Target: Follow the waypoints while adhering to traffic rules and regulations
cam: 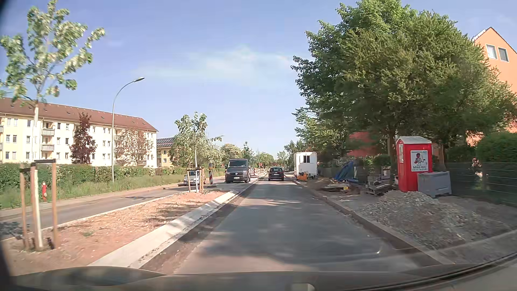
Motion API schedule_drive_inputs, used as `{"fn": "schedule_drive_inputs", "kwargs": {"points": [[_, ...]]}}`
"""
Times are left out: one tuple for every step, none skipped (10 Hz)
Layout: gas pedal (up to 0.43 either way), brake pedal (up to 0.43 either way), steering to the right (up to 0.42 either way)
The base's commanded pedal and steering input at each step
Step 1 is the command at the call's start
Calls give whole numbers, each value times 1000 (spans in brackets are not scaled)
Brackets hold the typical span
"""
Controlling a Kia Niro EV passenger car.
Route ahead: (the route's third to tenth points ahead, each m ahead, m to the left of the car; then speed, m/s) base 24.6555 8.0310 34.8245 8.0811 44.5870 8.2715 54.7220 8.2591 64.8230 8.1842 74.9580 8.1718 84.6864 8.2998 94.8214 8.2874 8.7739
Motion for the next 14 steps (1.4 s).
{"fn": "schedule_drive_inputs", "kwargs": {"points": [[138,0,-4],[150,0,-3],[150,0,-2],[150,0,-1],[150,0,0],[150,0,2],[150,0,2],[150,0,2],[150,0,2],[150,0,1],[150,0,1],[150,0,1],[150,0,1],[150,0,1]]}}
